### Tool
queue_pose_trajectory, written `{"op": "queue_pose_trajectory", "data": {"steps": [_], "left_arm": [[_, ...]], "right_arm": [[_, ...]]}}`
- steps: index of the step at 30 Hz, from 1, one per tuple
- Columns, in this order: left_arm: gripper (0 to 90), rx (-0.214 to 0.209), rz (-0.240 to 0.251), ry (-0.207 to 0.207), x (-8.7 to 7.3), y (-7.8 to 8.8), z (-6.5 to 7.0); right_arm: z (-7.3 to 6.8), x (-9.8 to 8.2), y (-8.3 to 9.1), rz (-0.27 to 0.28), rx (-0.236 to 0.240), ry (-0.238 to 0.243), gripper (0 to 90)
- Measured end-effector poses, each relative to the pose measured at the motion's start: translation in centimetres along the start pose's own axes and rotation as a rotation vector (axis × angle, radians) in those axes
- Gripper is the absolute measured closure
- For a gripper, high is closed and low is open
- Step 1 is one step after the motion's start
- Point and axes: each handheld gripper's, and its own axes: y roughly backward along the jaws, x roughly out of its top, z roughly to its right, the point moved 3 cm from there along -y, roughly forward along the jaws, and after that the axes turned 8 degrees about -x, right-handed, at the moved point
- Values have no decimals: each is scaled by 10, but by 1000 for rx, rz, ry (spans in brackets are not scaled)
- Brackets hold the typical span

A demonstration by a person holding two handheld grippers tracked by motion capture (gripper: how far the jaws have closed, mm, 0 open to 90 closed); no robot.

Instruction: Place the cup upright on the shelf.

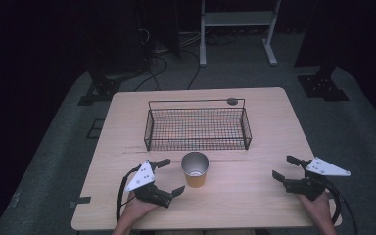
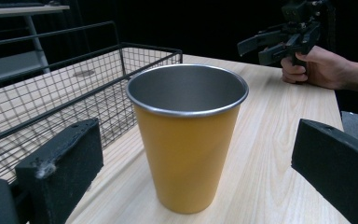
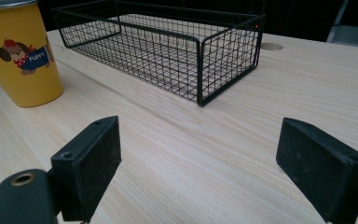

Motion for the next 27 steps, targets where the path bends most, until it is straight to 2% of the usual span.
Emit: {"op": "queue_pose_trajectory", "data": {"steps": [12, 27], "left_arm": [[11, 4, -21, 17, -4, -15, -9], [11, -14, -33, 20, -6, -34, -11]], "right_arm": [[0, 0, 0, 2, 1, -1, 128], [0, 0, 0, 1, 2, 1, 128]]}}
